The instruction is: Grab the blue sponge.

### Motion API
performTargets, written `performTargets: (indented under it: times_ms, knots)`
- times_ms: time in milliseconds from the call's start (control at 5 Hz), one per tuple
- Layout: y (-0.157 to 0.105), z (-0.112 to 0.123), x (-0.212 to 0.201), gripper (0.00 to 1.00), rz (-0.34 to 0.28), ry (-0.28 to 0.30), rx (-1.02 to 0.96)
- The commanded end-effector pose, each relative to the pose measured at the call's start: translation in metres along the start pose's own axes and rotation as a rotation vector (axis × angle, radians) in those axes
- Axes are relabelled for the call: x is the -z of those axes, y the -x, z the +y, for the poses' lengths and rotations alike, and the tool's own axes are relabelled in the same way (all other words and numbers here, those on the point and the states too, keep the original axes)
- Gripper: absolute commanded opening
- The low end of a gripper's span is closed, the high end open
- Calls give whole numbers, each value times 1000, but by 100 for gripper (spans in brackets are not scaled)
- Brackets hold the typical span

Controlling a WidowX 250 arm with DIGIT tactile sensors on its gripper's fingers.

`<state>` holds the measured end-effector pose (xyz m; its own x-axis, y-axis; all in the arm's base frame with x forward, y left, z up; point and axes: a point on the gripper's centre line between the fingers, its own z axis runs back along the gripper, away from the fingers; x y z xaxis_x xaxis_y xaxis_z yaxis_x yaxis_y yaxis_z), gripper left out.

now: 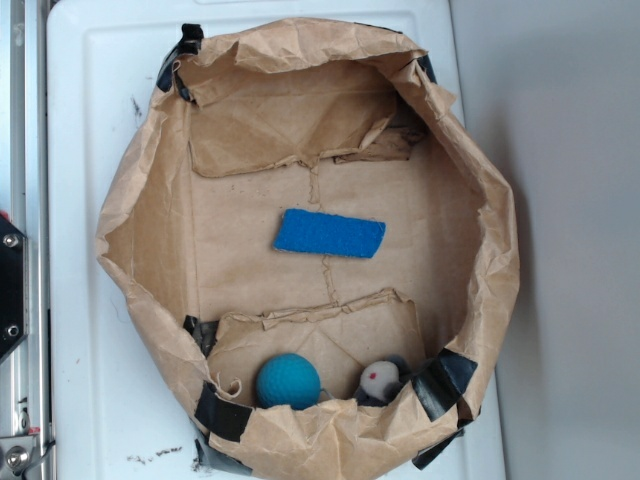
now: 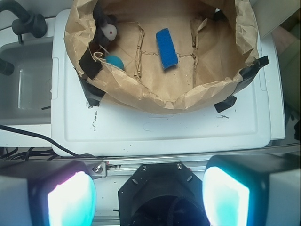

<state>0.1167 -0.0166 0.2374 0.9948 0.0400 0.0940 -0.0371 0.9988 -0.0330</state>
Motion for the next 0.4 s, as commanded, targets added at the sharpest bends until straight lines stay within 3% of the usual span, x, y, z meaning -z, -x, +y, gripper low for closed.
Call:
performTargets:
  times_ms: [0, 200]
  knots:
    - [0, 0, 0, 100, 0, 0, 0]
    - [-50, 0, 8, 100, -49, -13, -42]
